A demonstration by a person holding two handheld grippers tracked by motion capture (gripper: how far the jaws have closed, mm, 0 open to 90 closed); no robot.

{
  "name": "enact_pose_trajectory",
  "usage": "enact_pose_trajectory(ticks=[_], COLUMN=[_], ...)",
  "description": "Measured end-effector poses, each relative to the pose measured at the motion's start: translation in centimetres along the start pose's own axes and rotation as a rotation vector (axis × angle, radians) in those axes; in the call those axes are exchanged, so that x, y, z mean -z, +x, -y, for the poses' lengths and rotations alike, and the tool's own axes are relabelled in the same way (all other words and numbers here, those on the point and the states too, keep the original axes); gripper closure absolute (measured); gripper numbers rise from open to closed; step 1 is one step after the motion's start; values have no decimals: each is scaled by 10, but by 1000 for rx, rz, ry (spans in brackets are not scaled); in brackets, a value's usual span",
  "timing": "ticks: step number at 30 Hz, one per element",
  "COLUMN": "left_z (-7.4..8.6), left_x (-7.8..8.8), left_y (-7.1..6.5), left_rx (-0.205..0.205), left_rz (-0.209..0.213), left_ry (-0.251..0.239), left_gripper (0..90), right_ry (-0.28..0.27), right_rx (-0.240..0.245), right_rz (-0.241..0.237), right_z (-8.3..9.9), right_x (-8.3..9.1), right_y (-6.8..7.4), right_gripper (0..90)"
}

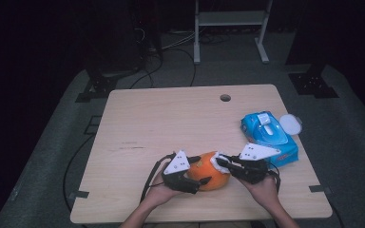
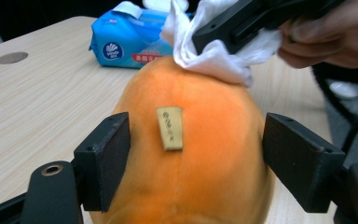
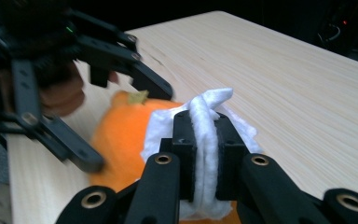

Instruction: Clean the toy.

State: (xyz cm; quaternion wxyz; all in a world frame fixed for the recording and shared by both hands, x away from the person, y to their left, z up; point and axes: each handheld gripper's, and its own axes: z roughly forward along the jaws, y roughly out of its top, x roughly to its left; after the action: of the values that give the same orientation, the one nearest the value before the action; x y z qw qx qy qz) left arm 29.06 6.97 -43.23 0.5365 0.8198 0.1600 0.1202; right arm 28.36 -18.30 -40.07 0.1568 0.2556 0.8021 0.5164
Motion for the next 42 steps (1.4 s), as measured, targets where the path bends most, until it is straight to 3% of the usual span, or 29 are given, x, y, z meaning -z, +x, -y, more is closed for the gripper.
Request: enact_pose_trajectory(ticks=[2,3,5,7,9,10,11,14,18,20,23,24,25,27,29,32,38,41,42], left_z=[1,1,0,-1,1,3,5,8,7,9,9,9,9,11,9,5,1,-3,-5], left_x=[-1,0,3,8,11,11,9,2,1,3,-2,-4,-7,-8,-6,1,5,8,9], left_y=[0,1,2,6,13,17,18,12,7,10,13,14,14,9,5,6,8,8,7], left_rx=[16,16,16,30,73,108,115,87,52,56,84,96,106,78,48,46,50,79,67], left_rz=[-1,1,20,-3,-34,-22,-8,6,8,21,3,5,25,38,30,34,37,59,60], left_ry=[-10,-9,-15,-24,-30,-29,-12,17,28,17,4,16,29,31,26,-7,-7,-29,-29], left_gripper=[239,236,212,167,122,129,150,226,244,242,136,70,67,123,242,357,382,394,397], right_ry=[-13,-8,9,10,8,2,-1,3,3,5,6,3,1,6,9,-13,-2,-32,-57], right_rx=[-2,11,26,14,7,-13,-30,-33,-11,-9,-24,-24,-25,2,41,49,-33,-27,-29], right_rz=[-58,-65,-61,-58,-25,-25,-20,-8,0,-9,-25,-41,-49,-63,-60,-47,10,6,-16], right_z=[-4,-5,-4,-2,1,3,5,5,2,3,4,4,3,0,-3,-5,7,1,-3], right_x=[-3,-6,-8,-7,-3,-2,-1,-1,0,0,1,1,0,-2,-3,0,6,9,10], right_y=[8,11,11,6,-1,-5,-9,-12,-8,-7,-9,-8,-6,3,11,7,-18,-10,-6], right_gripper=[806,806,807,807,807,807,807,807,806,807,807,806,806,806,807,807,808,808,808])
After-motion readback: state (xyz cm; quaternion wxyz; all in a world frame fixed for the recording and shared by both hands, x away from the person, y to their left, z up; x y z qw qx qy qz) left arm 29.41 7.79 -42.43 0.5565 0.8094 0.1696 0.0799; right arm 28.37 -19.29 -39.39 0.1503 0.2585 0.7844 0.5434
